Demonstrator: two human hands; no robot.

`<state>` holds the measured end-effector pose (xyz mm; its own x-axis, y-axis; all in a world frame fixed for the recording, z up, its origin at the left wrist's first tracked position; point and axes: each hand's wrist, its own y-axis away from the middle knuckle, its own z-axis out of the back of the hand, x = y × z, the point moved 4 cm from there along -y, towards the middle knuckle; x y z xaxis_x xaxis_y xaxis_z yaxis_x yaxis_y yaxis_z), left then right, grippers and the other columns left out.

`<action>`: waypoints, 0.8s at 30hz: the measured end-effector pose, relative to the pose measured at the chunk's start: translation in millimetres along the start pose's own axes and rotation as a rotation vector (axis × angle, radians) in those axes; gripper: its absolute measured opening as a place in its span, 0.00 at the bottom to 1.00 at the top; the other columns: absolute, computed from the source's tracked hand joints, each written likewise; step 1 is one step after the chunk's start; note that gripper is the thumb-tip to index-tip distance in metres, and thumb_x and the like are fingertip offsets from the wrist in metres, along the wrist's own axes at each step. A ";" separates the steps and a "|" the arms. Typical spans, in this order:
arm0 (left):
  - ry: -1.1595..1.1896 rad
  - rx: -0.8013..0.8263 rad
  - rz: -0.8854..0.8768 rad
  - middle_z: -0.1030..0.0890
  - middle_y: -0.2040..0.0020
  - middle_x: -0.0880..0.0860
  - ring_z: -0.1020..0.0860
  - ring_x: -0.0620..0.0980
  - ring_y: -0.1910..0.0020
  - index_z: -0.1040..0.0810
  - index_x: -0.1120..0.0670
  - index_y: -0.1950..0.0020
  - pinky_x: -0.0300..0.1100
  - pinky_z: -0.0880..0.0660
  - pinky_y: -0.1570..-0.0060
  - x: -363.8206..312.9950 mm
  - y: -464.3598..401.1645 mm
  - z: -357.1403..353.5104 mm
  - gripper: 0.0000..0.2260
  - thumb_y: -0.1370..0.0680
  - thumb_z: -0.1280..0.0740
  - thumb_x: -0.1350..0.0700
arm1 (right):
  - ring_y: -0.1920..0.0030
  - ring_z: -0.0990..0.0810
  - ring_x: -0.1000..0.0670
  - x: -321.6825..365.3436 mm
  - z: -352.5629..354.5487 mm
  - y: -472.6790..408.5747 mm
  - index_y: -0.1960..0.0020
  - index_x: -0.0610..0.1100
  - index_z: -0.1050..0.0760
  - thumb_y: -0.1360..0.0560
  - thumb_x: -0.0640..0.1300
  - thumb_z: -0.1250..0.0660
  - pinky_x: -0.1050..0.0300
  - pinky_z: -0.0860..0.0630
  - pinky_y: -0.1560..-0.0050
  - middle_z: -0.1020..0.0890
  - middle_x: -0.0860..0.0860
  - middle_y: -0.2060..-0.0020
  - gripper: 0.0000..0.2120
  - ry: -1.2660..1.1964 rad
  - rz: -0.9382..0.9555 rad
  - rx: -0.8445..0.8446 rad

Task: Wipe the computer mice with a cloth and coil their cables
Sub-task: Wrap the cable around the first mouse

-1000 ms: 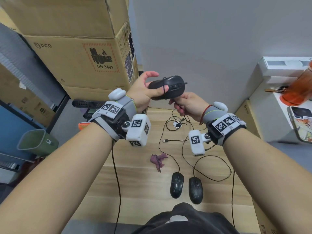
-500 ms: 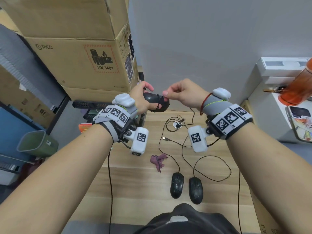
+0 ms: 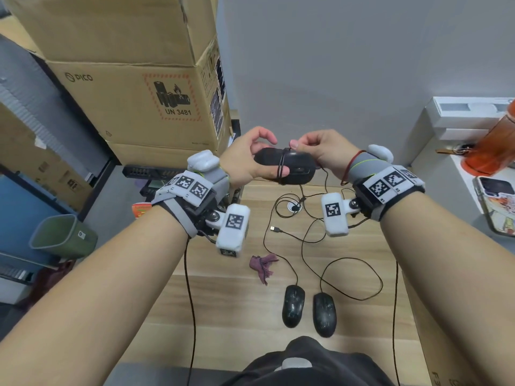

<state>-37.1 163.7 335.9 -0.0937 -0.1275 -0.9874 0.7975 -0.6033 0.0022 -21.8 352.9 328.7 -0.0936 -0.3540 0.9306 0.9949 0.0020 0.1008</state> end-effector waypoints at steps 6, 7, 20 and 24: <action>0.361 -0.168 0.025 0.19 0.51 0.62 0.21 0.59 0.53 0.32 0.53 0.48 0.49 0.20 0.58 -11.0 -4.5 1.3 0.19 0.28 0.29 0.71 | 0.75 0.33 0.51 -12.4 -20.0 7.7 0.61 0.42 0.21 0.24 0.43 0.33 0.60 0.37 0.72 0.28 0.50 0.76 0.08 -0.119 0.016 0.035; 0.386 -0.221 0.036 0.19 0.51 0.61 0.21 0.59 0.53 0.32 0.53 0.48 0.48 0.21 0.59 -9.7 -5.9 3.8 0.18 0.27 0.29 0.71 | 0.76 0.33 0.52 -11.3 -26.1 8.0 0.60 0.43 0.20 0.21 0.46 0.35 0.61 0.37 0.73 0.28 0.51 0.77 0.12 -0.109 0.026 0.052; -0.205 -0.545 0.114 0.17 0.54 0.53 0.21 0.45 0.64 0.29 0.49 0.50 0.32 0.27 0.70 27.2 -6.0 45.7 0.27 0.40 0.16 0.56 | 0.75 0.37 0.57 42.3 -48.7 20.0 0.58 0.44 0.17 0.21 0.48 0.34 0.67 0.41 0.73 0.30 0.56 0.76 0.12 0.269 0.211 0.133; -0.343 -0.354 0.126 0.18 0.51 0.60 0.19 0.56 0.58 0.29 0.51 0.49 0.49 0.21 0.60 34.7 -5.5 36.2 0.28 0.40 0.16 0.58 | 0.66 0.31 0.52 51.9 -31.3 10.1 0.57 0.45 0.17 0.22 0.49 0.34 0.58 0.34 0.61 0.23 0.48 0.68 0.11 0.245 0.251 0.003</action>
<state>-66.3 134.1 307.3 -0.1263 -0.4689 -0.8742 0.9629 -0.2699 0.0056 -15.5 305.4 367.0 0.1661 -0.5561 0.8144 0.9856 0.1199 -0.1191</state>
